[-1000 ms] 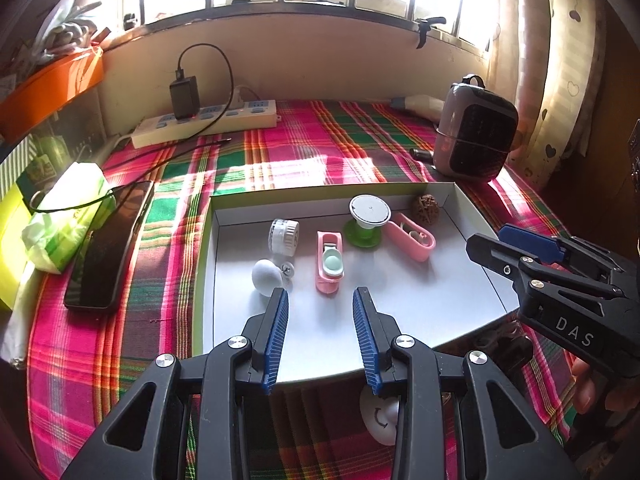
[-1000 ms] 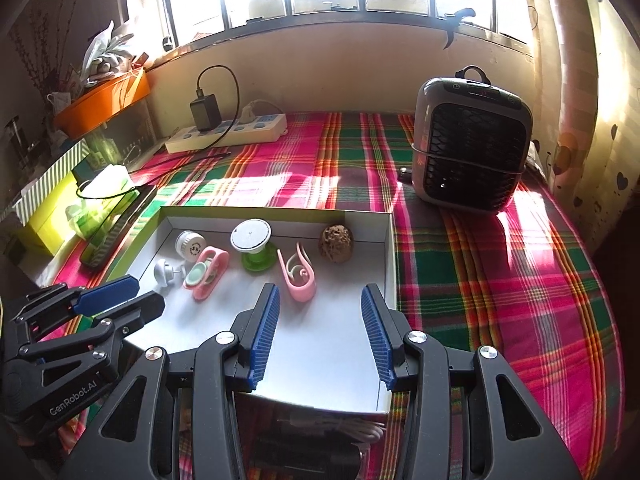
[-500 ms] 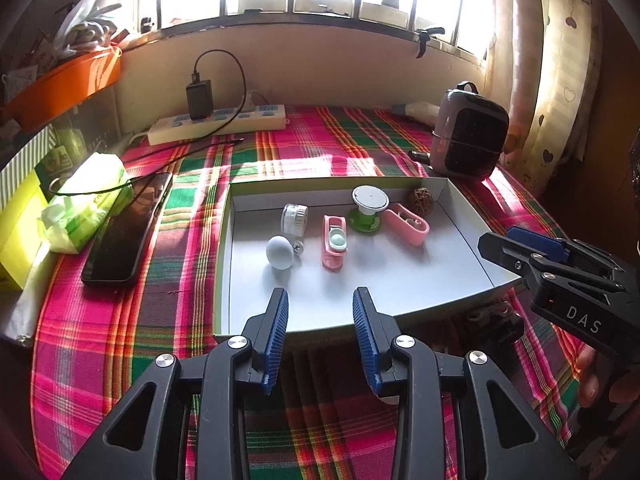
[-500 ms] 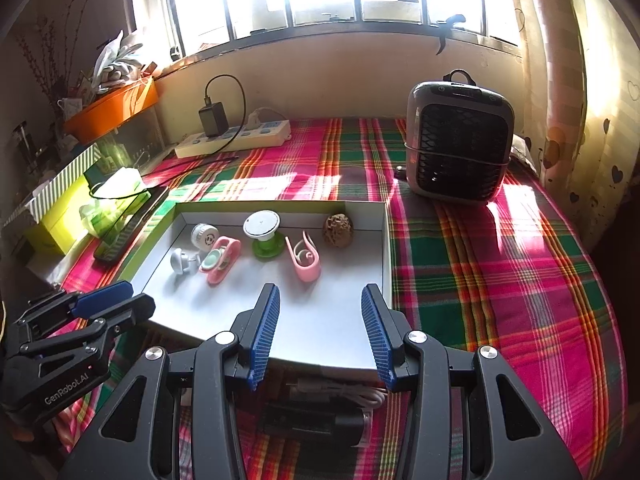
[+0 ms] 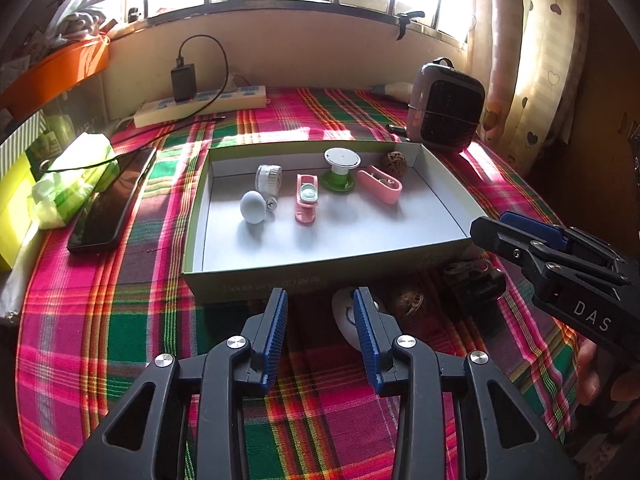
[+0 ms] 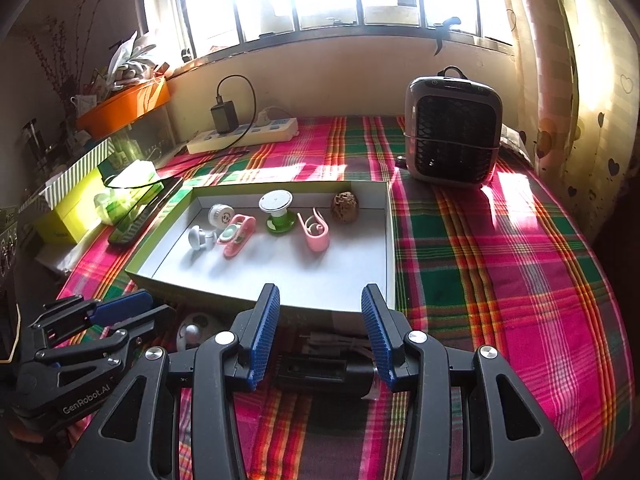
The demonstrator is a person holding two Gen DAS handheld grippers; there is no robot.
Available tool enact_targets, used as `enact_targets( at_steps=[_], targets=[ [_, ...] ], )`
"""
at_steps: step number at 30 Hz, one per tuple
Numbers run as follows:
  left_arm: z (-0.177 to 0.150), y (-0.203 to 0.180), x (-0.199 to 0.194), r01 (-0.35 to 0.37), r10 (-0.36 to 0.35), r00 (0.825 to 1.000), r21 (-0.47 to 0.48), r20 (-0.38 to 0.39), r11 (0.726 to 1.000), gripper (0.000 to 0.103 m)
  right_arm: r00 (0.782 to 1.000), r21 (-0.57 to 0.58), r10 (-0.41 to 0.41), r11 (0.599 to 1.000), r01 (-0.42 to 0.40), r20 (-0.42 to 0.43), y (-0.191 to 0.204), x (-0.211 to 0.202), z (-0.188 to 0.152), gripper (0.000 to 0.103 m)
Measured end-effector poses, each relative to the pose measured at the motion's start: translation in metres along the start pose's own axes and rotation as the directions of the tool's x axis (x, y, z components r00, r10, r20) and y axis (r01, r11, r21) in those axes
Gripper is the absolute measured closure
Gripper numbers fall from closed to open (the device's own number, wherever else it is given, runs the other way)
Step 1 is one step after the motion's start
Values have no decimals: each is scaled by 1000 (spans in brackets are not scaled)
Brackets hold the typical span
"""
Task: Organize objects
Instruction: 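Move the left tool onto the white knobbed round item while the right tool approaches another walnut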
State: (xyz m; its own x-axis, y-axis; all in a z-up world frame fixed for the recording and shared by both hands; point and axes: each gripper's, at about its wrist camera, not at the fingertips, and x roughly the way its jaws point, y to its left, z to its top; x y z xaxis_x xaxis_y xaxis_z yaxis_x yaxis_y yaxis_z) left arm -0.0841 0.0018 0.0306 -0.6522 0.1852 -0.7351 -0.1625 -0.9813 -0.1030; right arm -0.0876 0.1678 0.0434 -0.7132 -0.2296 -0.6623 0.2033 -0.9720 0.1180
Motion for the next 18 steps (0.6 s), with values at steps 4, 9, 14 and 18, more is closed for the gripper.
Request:
enact_targets(
  at_steps=[4,9,14,18],
  targets=[
    [-4,-2,1,16,-16,1000,-2,-7,1000,68,1000,0,-1,1000,1,-4,0,-1,-6,59],
    [-6,-4,2,35,-35,999,-2,-15,999,66,1000,11,3,1000,-3,-7,-3,-2,-12,54],
    [-8,-5,5,49,-50,998,-9,-30,999,66,1000,13,4,1000,-4,-13,-4,-3,-18,54],
    [-10,-6,7,59,-59,997,-11,-40,998,65,1000,18,2,1000,-2,-16,-6,-4,-21,54]
  ],
)
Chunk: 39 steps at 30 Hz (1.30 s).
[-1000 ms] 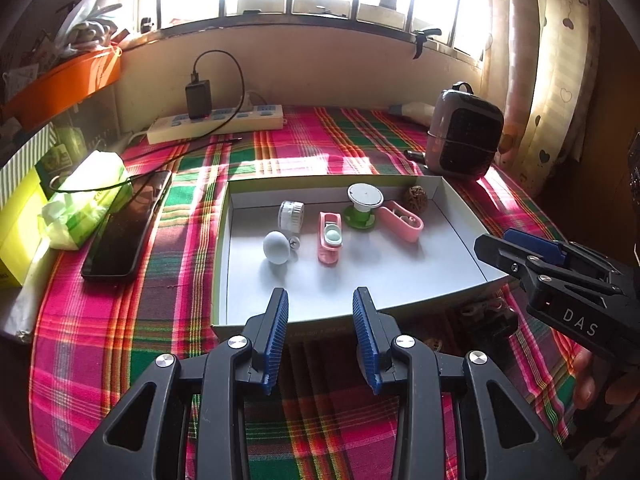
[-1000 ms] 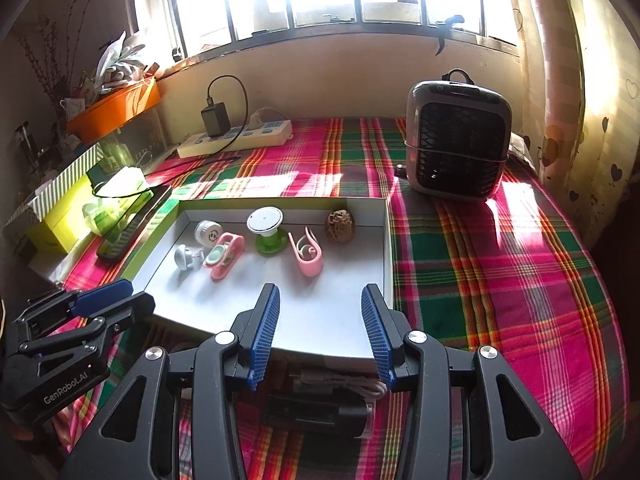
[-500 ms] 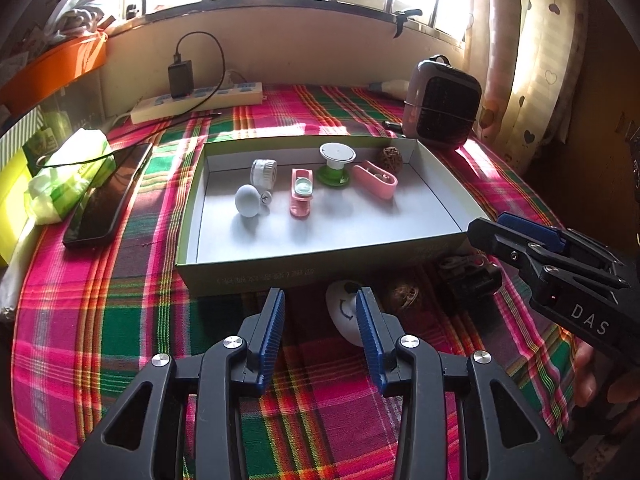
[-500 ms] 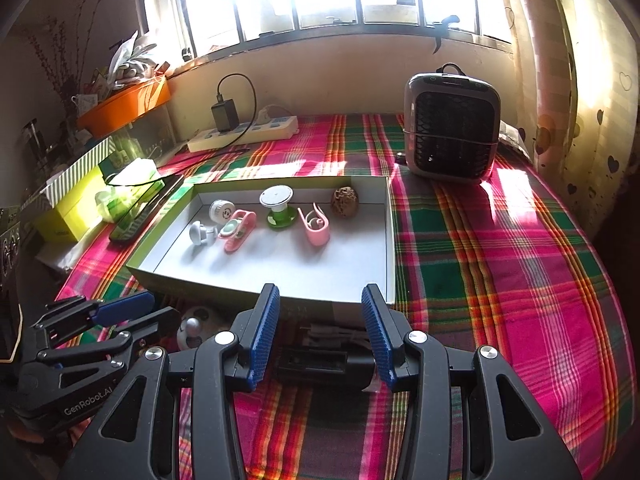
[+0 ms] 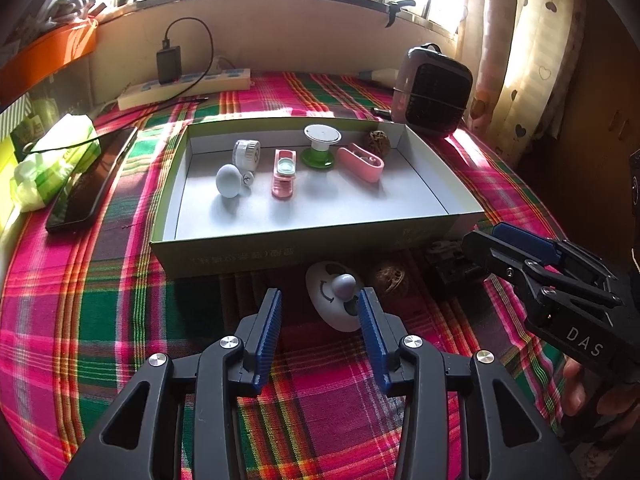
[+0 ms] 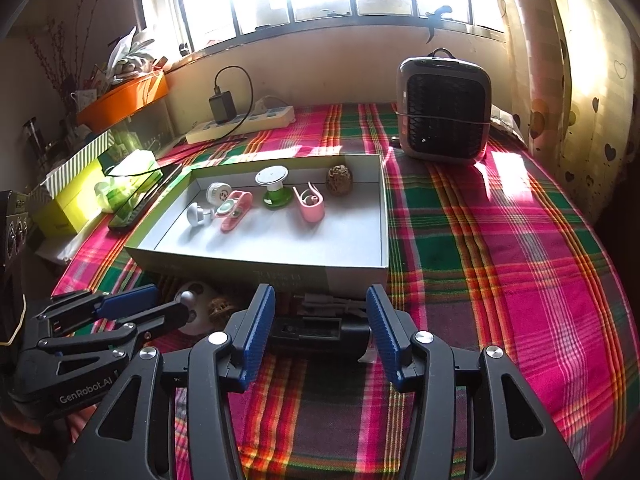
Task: Organize objects
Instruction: 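Move the left tool onto the white knobbed round item while the right tool approaches another walnut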
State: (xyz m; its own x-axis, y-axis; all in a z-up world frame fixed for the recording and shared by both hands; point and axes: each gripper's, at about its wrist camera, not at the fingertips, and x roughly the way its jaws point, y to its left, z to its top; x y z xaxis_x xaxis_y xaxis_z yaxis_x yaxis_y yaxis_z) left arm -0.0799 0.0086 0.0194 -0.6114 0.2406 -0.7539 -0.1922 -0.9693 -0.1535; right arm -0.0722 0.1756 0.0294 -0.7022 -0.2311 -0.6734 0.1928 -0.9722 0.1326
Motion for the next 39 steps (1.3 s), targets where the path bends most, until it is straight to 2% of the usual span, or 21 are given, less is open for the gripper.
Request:
enact_targets(
  at_steps=[23,27,39],
  targets=[
    [9,0,16,30,-30,999,-26,-15,999,65,1000,9,-7,1000,7,-9,-4,0,-4,54],
    [8,2,16,37,-38,999,-35,-10,999,70,1000,1,-6,1000,6,-13,-1,1,-5,54],
    [3,14,7,37,-37,999,-58,10,998,74,999,-42,20,999,-21,-28,19,6,-4,54]
  ],
)
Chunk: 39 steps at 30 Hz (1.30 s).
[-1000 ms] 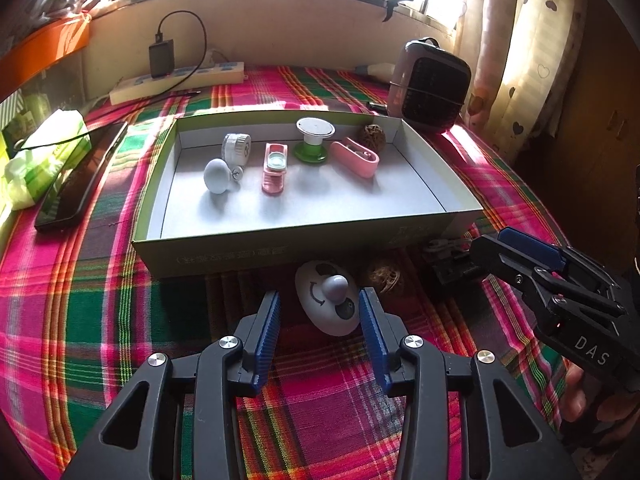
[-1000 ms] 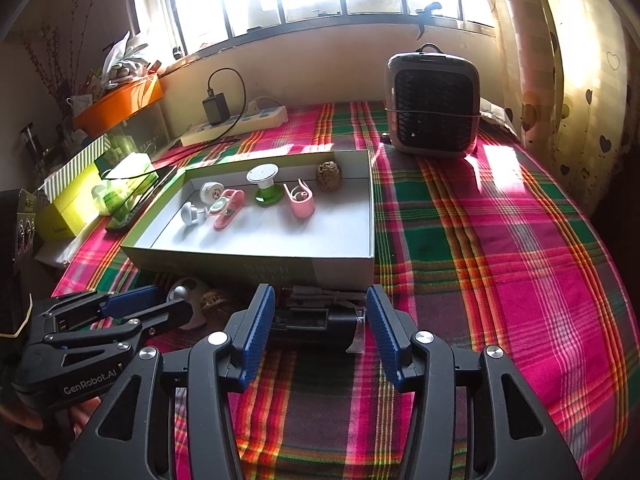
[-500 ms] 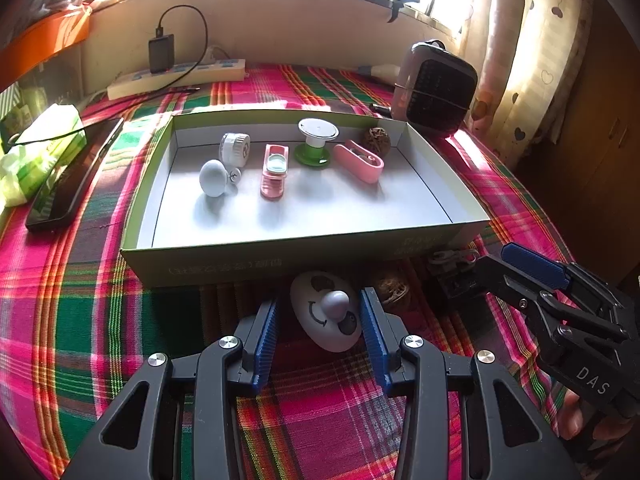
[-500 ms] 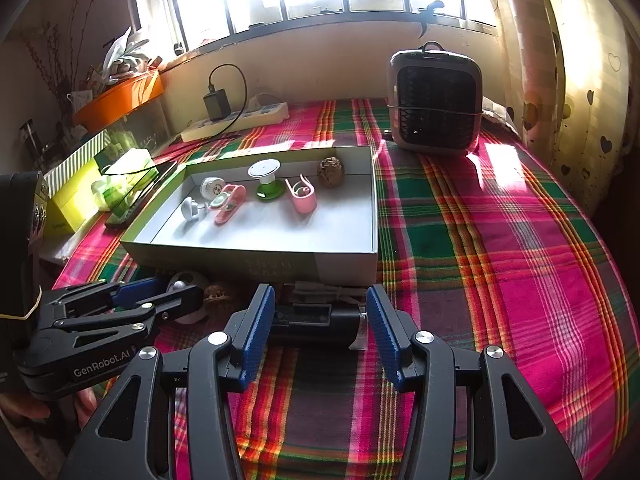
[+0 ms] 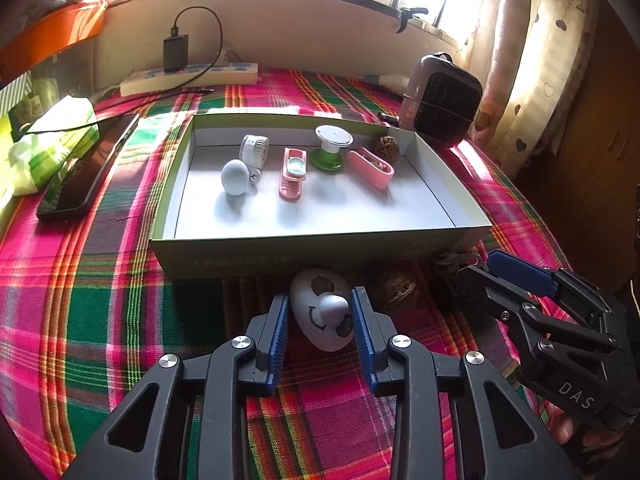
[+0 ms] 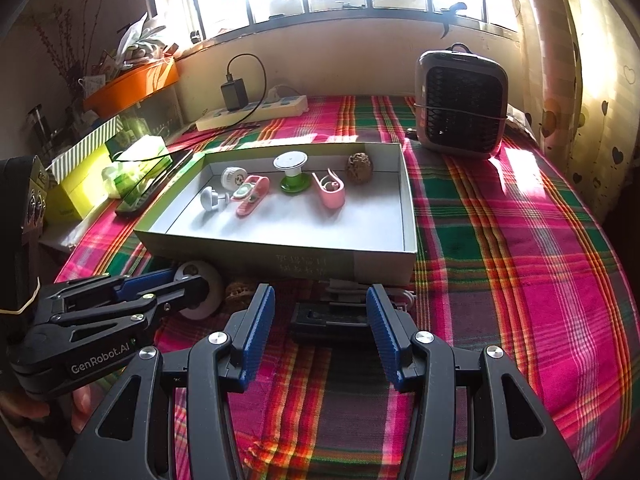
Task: Organize objects
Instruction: 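Move the left tool onto the white knobbed round item while the right tool approaches another walnut, then close the left tool on the white knobbed item while the right tool grasps the walnut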
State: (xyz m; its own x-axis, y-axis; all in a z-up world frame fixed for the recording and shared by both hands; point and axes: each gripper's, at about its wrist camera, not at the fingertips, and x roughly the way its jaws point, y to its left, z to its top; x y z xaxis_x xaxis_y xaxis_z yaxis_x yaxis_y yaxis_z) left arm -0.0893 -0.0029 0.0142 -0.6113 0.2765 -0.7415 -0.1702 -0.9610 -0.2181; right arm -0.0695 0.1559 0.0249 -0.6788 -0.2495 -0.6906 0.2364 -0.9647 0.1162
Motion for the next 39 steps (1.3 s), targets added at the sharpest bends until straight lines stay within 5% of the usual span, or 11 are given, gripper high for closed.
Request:
enact_targets(
  at_steps=[39],
  targets=[
    [-5,40,-16,-59,61,998,-57,24,997,76,995,-164,23,986,-39,-96,50,36,2,54]
  ],
)
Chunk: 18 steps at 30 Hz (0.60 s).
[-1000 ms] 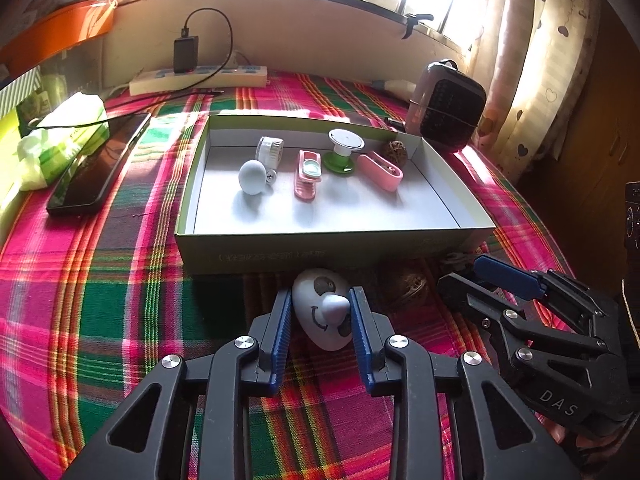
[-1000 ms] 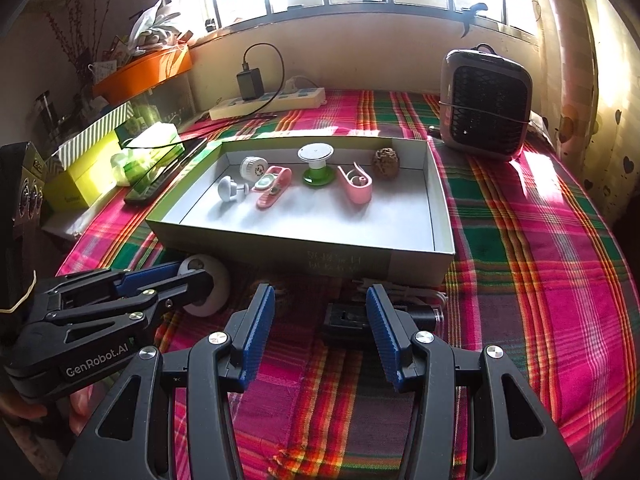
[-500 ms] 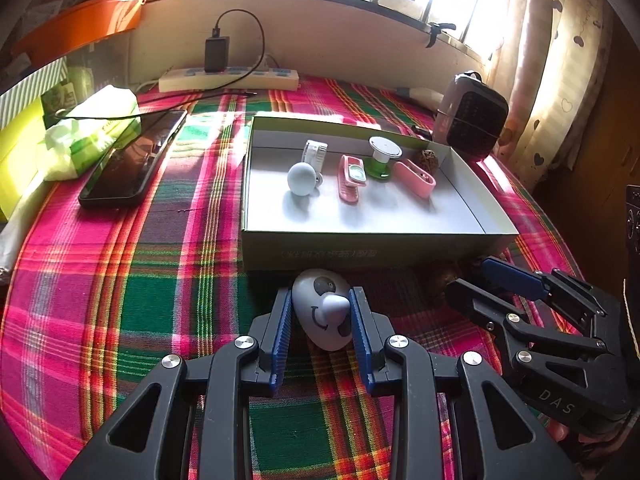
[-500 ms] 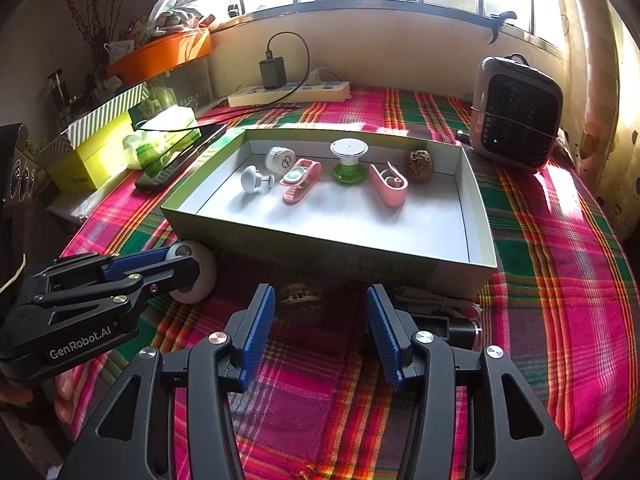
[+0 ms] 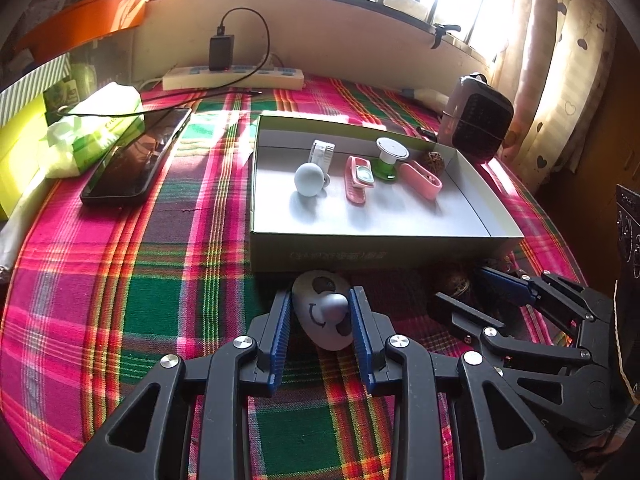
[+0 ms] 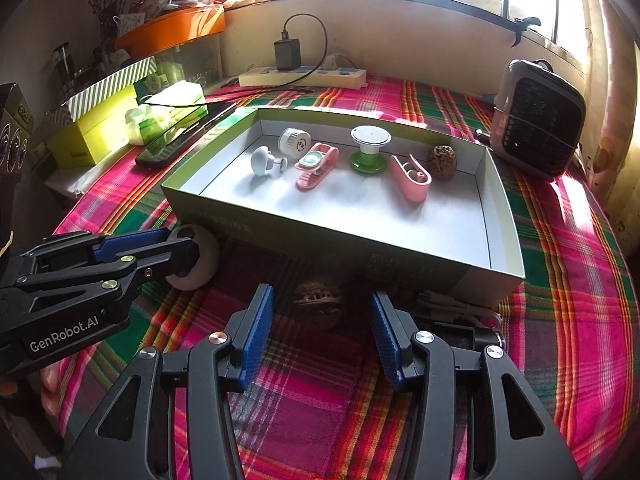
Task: Organize objects
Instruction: 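Close the left tool on the white knobbed item while the right tool grasps the walnut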
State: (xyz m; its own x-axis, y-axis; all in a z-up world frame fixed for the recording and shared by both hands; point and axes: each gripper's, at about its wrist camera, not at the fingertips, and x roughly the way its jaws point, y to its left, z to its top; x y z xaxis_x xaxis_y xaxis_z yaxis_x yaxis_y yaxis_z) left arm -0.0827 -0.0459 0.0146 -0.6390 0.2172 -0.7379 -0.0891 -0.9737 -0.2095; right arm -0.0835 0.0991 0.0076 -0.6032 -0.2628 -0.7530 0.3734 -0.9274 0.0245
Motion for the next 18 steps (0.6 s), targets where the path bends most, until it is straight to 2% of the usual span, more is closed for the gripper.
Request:
enact_targets(
  at_steps=[8,11,15,18],
  targets=[
    [0,-1,0,0,0,1000,1,-1,1000,76,1000,-10,-8,1000,8,-8,1,2,0,55],
    [0,-1,0,1,-1,1000,1,-1,1000,76,1000,-7,-6,1000,6,-9,0,2,0,65],
    [0,-1,-1,-1,1,1000,1,0,1000,76,1000,2,-3,1000,3,-9,-1,2,0,71],
    [0,-2,0,-2,2,1000,4,-1,1000,76,1000,7,1,1000,-1,-9,-2,2,0,71]
  ],
)
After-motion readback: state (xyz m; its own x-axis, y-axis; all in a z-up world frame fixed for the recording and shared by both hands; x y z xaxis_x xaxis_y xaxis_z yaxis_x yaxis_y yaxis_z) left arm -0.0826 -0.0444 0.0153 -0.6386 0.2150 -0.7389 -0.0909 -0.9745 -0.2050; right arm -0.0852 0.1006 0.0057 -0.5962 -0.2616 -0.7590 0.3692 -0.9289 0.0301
